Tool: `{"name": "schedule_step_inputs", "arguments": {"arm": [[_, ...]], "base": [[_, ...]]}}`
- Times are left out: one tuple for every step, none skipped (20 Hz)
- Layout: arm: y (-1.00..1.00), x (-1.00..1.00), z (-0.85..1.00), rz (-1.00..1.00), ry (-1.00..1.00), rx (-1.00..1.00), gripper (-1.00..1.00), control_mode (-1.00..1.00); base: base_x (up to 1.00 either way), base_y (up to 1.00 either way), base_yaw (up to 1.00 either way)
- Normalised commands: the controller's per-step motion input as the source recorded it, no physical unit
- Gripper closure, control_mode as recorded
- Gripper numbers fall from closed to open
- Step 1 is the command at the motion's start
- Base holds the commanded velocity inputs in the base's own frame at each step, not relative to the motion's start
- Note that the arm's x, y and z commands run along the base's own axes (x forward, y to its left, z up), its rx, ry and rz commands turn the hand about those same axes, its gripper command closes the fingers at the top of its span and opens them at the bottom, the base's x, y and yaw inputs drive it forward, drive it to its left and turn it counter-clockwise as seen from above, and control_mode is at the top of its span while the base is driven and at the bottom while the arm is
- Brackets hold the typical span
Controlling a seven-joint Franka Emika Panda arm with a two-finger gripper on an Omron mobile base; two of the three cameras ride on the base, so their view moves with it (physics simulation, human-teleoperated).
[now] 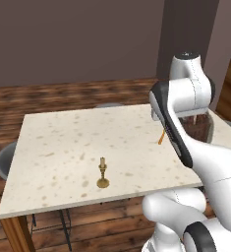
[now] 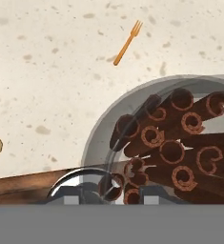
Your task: Pick the candle and jar from the dining table and place them in the open cabinet. Close the cabinet after placing the objects.
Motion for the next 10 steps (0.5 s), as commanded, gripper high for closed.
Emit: {"name": "schedule_step_inputs", "arguments": {"arm": [[-0.27,-0.41,0.41,-0.09,-0.11,0.0,1.0,-1.0],[-0.24,-0.37,0.36,-0.09,-0.09,0.0,1.0,-1.0],[-0.23,-0.4,0.27,-0.09,-0.1,0.0,1.0,-1.0],[-0.03,-0.21,0.0,-0.03,-0.06,0.0,1.0,-1.0],[0.0,0.0,0.0,0.0,0.0,0.0,1.0,-1.0],[0.0,0.0,0.0,0.0,0.0,0.0,1.0,1.0],[0.0,0.0,0.0,0.0,0.0,0.0,1.0,1.0],[0.0,0.0,0.0,0.0,0.0,0.0,1.0,1.0],[0.0,0.0,0.0,0.0,0.0,0.0,1.0,1.0],[0.0,0.0,0.0,0.0,0.0,0.0,1.0,1.0]], "base": [[0.0,0.0,0.0],[0.0,0.0,0.0],[0.0,0.0,0.0],[0.0,0.0,0.0],[0.0,0.0,0.0],[0.0,0.0,0.0],[0.0,0.0,0.0],[-0.06,0.0,0.0],[-0.24,-0.2,-0.06],[-0.31,-0.38,-0.17]]}}
